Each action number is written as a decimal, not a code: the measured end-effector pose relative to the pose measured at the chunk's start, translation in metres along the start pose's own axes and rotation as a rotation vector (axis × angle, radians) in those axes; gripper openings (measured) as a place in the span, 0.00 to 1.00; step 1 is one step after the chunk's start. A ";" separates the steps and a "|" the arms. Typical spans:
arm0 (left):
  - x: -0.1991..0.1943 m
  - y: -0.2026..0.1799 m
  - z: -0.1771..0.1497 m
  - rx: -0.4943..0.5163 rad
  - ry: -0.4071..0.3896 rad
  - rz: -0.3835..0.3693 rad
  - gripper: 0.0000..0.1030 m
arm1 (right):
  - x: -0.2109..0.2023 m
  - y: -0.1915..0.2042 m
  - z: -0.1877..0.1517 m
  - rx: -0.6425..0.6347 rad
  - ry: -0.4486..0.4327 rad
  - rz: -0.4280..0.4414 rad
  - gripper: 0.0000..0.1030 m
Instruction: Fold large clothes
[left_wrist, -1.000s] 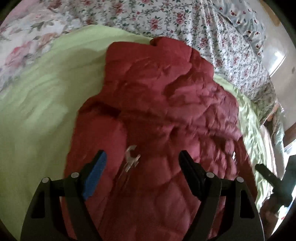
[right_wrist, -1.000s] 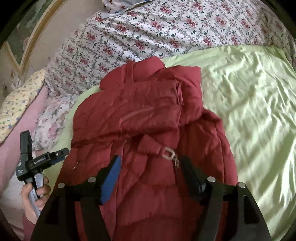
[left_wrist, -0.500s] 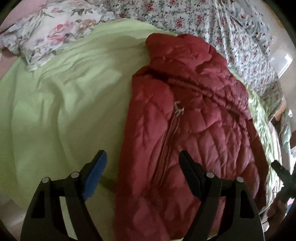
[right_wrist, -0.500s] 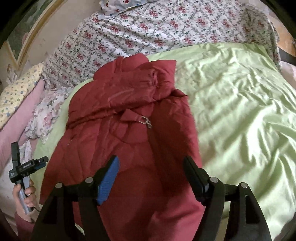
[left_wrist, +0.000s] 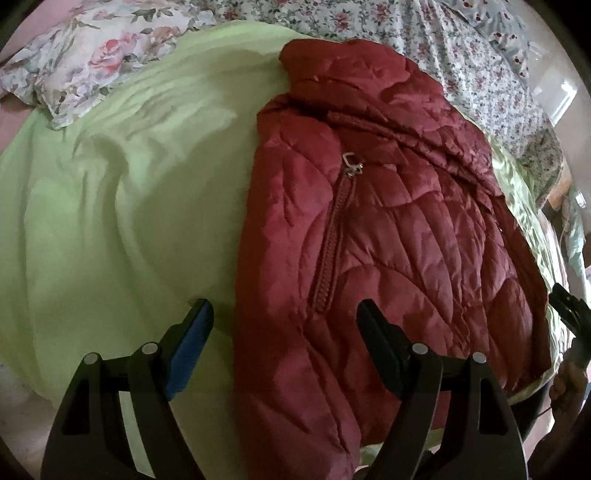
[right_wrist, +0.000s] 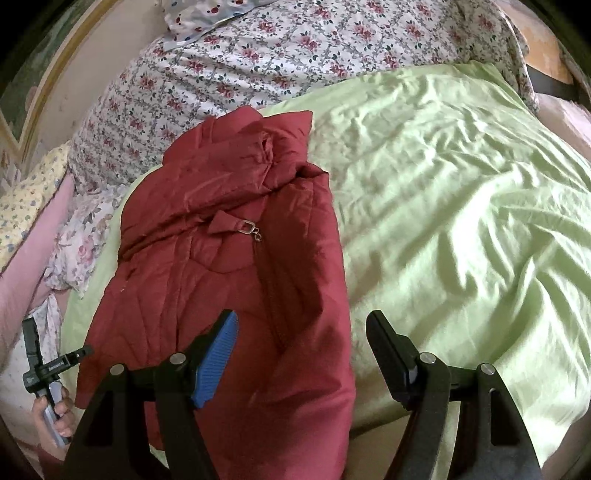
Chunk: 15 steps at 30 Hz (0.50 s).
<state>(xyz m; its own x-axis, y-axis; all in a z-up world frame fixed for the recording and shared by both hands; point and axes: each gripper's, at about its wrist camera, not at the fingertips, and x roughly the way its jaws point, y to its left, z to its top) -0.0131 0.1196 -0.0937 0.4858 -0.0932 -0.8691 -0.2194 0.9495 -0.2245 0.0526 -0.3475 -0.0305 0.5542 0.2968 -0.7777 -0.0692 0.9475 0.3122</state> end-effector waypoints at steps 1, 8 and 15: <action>0.001 -0.001 -0.002 0.004 0.006 0.000 0.78 | 0.000 0.001 -0.001 -0.004 0.003 0.001 0.72; 0.003 -0.006 -0.014 0.043 0.028 -0.008 0.78 | 0.004 0.000 -0.006 -0.007 0.023 -0.009 0.72; 0.002 -0.007 -0.024 0.056 0.030 -0.015 0.78 | 0.015 -0.004 -0.015 -0.001 0.087 0.021 0.72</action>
<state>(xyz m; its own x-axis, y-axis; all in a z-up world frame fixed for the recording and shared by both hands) -0.0309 0.1052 -0.1049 0.4628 -0.1161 -0.8788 -0.1640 0.9631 -0.2136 0.0482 -0.3449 -0.0514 0.4785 0.3254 -0.8156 -0.0806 0.9411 0.3283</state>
